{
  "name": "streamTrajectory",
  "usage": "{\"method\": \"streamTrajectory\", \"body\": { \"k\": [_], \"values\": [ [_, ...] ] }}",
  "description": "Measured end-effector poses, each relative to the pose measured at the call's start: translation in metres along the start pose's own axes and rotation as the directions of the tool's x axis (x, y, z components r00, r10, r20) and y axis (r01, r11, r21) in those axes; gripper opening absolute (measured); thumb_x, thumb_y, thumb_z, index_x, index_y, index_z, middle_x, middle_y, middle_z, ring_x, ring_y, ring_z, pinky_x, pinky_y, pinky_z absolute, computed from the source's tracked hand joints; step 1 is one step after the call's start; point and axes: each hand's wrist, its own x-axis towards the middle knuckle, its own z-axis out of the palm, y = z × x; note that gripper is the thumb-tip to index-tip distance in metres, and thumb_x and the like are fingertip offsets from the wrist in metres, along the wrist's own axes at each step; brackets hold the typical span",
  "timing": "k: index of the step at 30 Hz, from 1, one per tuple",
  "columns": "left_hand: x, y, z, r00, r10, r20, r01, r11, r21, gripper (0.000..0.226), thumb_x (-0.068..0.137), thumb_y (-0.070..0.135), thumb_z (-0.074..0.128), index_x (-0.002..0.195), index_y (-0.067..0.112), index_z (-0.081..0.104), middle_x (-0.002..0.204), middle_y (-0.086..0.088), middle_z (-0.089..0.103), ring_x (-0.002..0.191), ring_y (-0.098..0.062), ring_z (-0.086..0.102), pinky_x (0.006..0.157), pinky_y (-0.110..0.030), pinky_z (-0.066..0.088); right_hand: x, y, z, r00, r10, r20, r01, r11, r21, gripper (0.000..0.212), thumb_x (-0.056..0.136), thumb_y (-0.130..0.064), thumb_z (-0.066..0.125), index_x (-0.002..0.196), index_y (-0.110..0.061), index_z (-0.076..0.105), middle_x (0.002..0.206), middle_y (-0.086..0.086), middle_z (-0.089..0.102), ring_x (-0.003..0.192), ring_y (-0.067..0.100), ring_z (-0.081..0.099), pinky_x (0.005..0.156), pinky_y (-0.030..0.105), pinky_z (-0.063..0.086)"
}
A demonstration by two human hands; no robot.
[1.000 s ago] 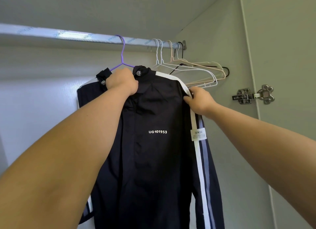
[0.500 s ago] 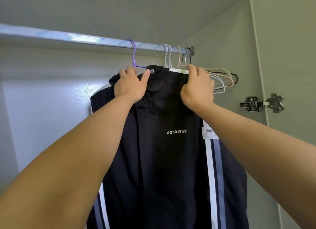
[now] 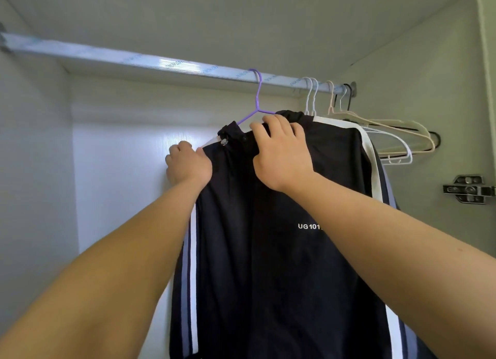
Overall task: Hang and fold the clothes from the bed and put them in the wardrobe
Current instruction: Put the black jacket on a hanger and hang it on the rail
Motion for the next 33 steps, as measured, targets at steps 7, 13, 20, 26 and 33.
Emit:
{"method": "streamTrajectory", "body": {
  "k": [7,13,20,26,33],
  "values": [
    [0.021,-0.029,0.008,0.974,-0.112,0.198,0.104,0.993,0.052,0.048,0.104,0.036,0.038,0.146,0.013,0.04,0.143,-0.015,0.049,0.13,-0.038,0.047,0.101,-0.047,0.043,0.011,0.009,0.013,0.973,0.229,0.019,-0.229,0.973,-0.029,0.072,0.078,-0.032,0.059,0.145,-0.015,0.038,0.149,0.019,0.036,0.144,0.041,0.025,0.116,0.057,0.022],
    [0.037,-0.022,0.015,0.963,-0.163,0.214,0.172,0.985,-0.025,0.051,0.104,0.035,0.037,0.151,0.016,0.034,0.143,-0.015,0.051,0.131,-0.039,0.047,0.104,-0.047,0.043,0.014,0.016,0.027,0.979,0.201,0.037,-0.198,0.977,-0.076,0.064,0.082,-0.035,0.054,0.141,-0.015,0.041,0.148,0.02,0.037,0.143,0.043,0.024,0.115,0.06,0.02],
    [0.054,-0.037,0.025,0.971,-0.153,0.181,0.191,0.959,-0.212,0.037,0.104,0.024,0.035,0.138,0.023,0.049,0.128,-0.008,0.06,0.109,-0.032,0.059,0.084,-0.034,0.048,0.023,0.013,0.038,0.99,0.135,0.033,-0.133,0.99,-0.055,0.059,0.083,-0.033,0.052,0.14,-0.016,0.046,0.157,0.014,0.032,0.149,0.042,0.017,0.114,0.07,0.015],
    [0.057,-0.053,0.031,0.989,-0.038,0.144,0.082,0.946,-0.315,0.026,0.099,0.017,0.037,0.098,0.019,0.062,0.09,0.004,0.06,0.075,-0.019,0.054,0.061,-0.024,0.041,0.045,-0.004,0.049,0.992,0.074,0.101,-0.07,0.997,-0.039,0.043,0.094,-0.051,0.044,0.121,-0.024,0.062,0.153,0.011,0.038,0.152,0.038,0.006,0.109,0.079,0.001],
    [0.041,-0.071,0.039,0.995,0.069,0.069,-0.044,0.947,-0.318,0.036,0.106,0.018,0.036,0.073,0.013,0.05,0.074,-0.001,0.052,0.067,-0.018,0.045,0.059,-0.03,0.037,0.051,-0.022,0.062,0.987,0.082,0.135,-0.08,0.997,-0.019,0.032,0.103,-0.04,0.043,0.12,-0.024,0.065,0.126,0.005,0.053,0.134,0.033,0.033,0.111,0.08,0.007]
  ]
}}
